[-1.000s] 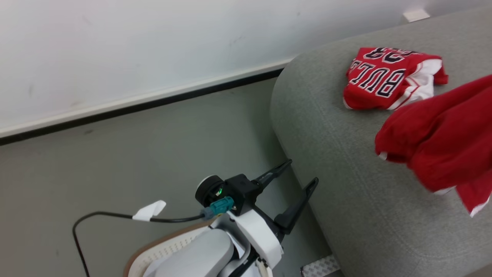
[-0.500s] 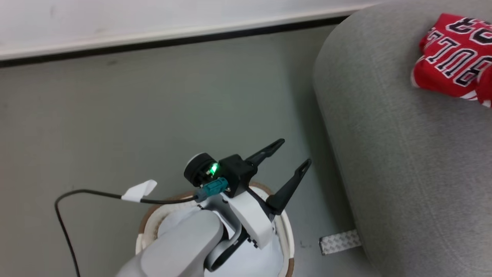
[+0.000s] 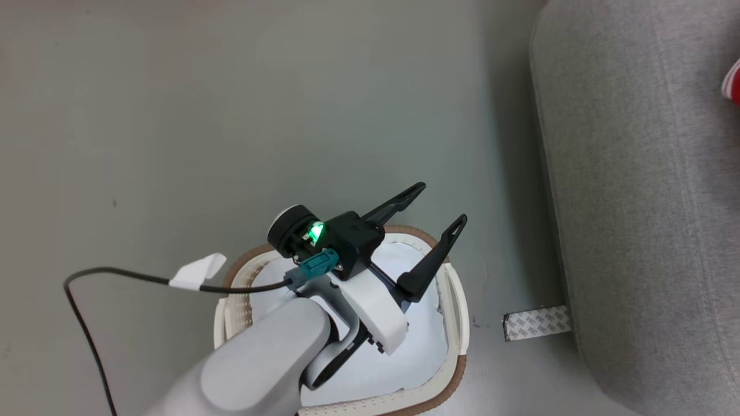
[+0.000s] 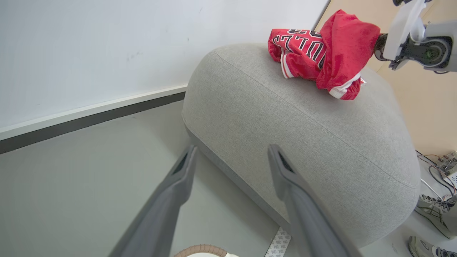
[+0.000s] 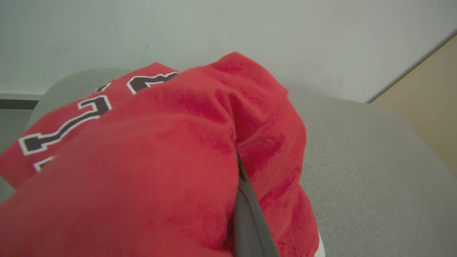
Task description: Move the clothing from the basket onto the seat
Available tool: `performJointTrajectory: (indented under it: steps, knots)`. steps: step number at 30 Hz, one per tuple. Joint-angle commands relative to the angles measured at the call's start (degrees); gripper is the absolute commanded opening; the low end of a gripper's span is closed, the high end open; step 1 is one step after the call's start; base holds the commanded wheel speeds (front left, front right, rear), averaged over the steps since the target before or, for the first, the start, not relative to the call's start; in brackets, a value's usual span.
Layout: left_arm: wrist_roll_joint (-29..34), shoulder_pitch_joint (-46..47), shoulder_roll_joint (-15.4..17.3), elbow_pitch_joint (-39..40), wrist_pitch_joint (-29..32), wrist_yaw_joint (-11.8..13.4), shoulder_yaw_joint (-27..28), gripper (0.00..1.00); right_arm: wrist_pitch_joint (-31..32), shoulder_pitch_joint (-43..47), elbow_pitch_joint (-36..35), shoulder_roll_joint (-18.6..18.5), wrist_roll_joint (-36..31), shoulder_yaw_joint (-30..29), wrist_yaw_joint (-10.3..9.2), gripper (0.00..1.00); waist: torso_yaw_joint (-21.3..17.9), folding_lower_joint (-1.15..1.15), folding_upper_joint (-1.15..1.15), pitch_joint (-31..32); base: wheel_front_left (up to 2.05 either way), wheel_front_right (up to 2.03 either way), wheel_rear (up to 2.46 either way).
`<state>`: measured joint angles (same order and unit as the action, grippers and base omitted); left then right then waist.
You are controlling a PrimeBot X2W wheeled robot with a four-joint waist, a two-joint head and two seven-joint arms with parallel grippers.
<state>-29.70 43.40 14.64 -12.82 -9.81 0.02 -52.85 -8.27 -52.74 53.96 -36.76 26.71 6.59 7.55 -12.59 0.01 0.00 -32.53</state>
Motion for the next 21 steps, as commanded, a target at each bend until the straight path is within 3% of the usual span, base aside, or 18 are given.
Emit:
performJointTrajectory:
  steps: [1, 9, 10, 11, 12, 13, 14, 21]
  knots:
    - [0.4, 0.7, 0.3, 0.2, -0.1, 0.2, 0.1, 1.00, 0.9, -0.9, 2.5, 0.4, 0.4, 1.6, -0.13, 0.02, 0.4, -0.01, 0.00, -1.0, 0.00, 0.00, 0.00]
    - [0.1, 1.1, 0.5, 0.0, -0.5, 0.4, 0.2, 1.00, 0.6, -2.2, 7.6, 1.1, 3.0, 5.0, -0.13, 0.00, -0.1, -0.01, 0.00, -1.4, 0.00, 0.00, 0.00]
    - [0.0, 1.1, 0.6, -0.1, -0.5, 0.5, 0.2, 1.00, 0.4, -2.4, 7.8, 1.2, 3.3, 5.5, -0.13, 0.04, -0.3, -0.01, 0.00, -1.3, 0.00, 0.00, 0.00]
    - [-0.2, 1.0, 0.7, -0.2, -0.6, 0.4, 0.3, 1.00, 0.1, -2.4, 8.0, 1.2, 3.5, 6.0, -0.13, 0.16, -0.5, -0.01, 0.00, -1.0, 0.00, 0.00, 0.00]
    - [-0.3, 0.8, 0.7, -0.3, -0.7, 0.4, 0.3, 1.00, 0.1, -2.5, 8.2, 1.2, 3.7, 6.6, -0.13, 0.38, -0.7, -0.01, 0.00, -0.7, 0.00, 0.00, 0.00]
    - [-0.5, 0.6, 0.6, -0.5, -0.8, 0.4, 0.2, 1.00, 0.1, -2.5, 8.4, 1.2, 3.8, 7.2, -0.13, 0.74, -0.9, -0.01, 0.00, -0.3, 0.00, 0.00, 0.00]
    - [-0.6, 0.4, 0.6, -0.7, -1.0, 0.3, 0.2, 1.00, 0.6, -2.4, 8.6, 1.4, 4.4, 7.5, -0.13, 1.00, -1.0, -0.01, 0.00, 0.2, 0.00, 0.00, 0.00]
    - [-2.1, -2.0, 0.1, -2.6, -2.5, 0.4, 0.4, 1.00, 5.1, 0.4, 7.0, 0.4, 7.2, 13.2, -0.13, 1.00, -2.1, -0.01, 0.00, 5.8, 0.00, 0.00, 0.00]
